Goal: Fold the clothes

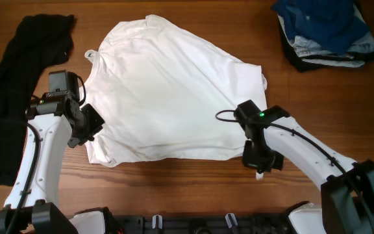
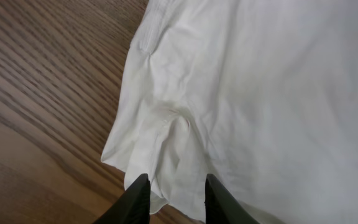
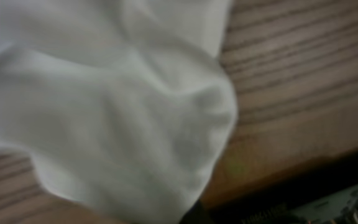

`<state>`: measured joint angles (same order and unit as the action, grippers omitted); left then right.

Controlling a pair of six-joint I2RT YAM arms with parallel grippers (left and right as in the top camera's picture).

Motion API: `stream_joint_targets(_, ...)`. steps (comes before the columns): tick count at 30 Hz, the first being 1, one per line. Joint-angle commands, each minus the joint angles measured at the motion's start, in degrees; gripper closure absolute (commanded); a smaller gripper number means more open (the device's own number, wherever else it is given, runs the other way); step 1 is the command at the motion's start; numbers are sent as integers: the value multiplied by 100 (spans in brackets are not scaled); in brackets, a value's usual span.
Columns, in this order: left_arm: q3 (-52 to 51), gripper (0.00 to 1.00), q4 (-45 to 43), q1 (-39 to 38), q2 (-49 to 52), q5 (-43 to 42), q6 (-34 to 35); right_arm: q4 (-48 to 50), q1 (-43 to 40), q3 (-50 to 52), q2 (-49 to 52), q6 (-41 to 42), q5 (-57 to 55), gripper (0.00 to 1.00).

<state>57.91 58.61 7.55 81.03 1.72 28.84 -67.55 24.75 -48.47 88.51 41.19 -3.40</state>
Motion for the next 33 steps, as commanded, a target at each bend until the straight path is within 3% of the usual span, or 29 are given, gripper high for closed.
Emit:
stream_joint_targets(1,-50,71,-7,-4,-42,96,-39,-774,-348,-433,-339,-48,588,96)
stream_joint_targets(6,-50,70,-9,-4,-42,140,-210,-1801,-599,-522,-944,-656,1556,94)
stream_joint_targets(10,-50,69,0,-4,-42,142,-507,-2186,-599,-522,-940,-678,1508,54)
stream_joint_targets(11,-50,69,11,-4,-42,142,-507,-2175,-599,-522,-942,-713,1506,51)
stream_joint_targets(16,-50,69,-420,-7,-42,63,-599,-1078,-599,-1276,-1014,-1032,1349,50)
stream_joint_targets(19,-42,65,-1711,-42,-44,-772,-1012,450,-831,-2323,-885,-1797,518,34)
stream_joint_targets(23,-42,58,-3139,-496,-42,-1064,-1397,2103,-1694,-2391,-66,-2365,470,33)
stream_joint_targets(26,-42,56,-3383,-796,-42,-883,-1493,2695,-2437,-2391,802,-2282,1008,33)
stream_joint_targets(30,-44,56,-3268,-846,-42,-787,-1445,3106,-3152,-2389,1622,-1587,1934,50)
stream_joint_targets(33,-44,56,-3206,-846,-42,-782,-1357,3613,-3248,-2382,2111,-1530,2662,60)
